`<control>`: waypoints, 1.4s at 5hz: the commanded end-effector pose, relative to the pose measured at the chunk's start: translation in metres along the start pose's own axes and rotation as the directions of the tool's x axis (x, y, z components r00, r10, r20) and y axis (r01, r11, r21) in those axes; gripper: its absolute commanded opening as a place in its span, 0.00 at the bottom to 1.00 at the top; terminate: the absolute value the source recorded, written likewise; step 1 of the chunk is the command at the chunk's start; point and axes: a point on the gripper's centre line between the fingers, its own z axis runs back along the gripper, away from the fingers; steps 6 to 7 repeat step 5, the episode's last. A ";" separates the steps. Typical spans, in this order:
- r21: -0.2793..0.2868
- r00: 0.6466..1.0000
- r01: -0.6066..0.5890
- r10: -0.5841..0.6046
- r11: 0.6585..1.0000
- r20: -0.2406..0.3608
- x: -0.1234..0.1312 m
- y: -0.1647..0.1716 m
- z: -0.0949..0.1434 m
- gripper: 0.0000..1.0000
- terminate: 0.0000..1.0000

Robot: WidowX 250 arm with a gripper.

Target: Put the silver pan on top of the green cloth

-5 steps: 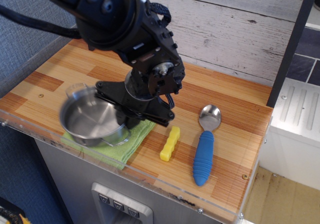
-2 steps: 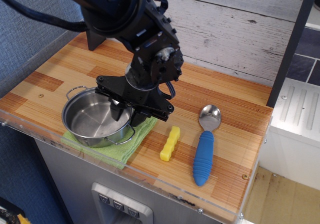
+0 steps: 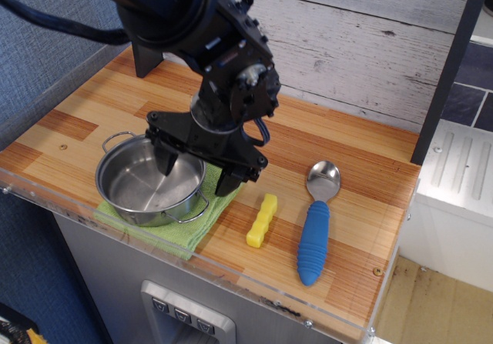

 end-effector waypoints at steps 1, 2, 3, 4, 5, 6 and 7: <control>-0.265 0.995 -0.008 0.034 0.964 0.093 0.011 0.018 0.050 1.00 0.00; -0.354 0.987 0.004 0.053 0.935 0.152 0.015 0.036 0.078 1.00 0.00; -0.354 0.987 0.004 0.053 0.935 0.152 0.015 0.036 0.078 1.00 0.00; -0.354 0.987 0.004 0.053 0.935 0.152 0.015 0.036 0.078 1.00 0.00; -0.354 0.987 0.004 0.053 0.935 0.152 0.015 0.036 0.078 1.00 1.00; -0.354 0.987 0.004 0.053 0.935 0.152 0.015 0.036 0.078 1.00 1.00; -0.354 0.987 0.004 0.053 0.935 0.152 0.015 0.036 0.078 1.00 1.00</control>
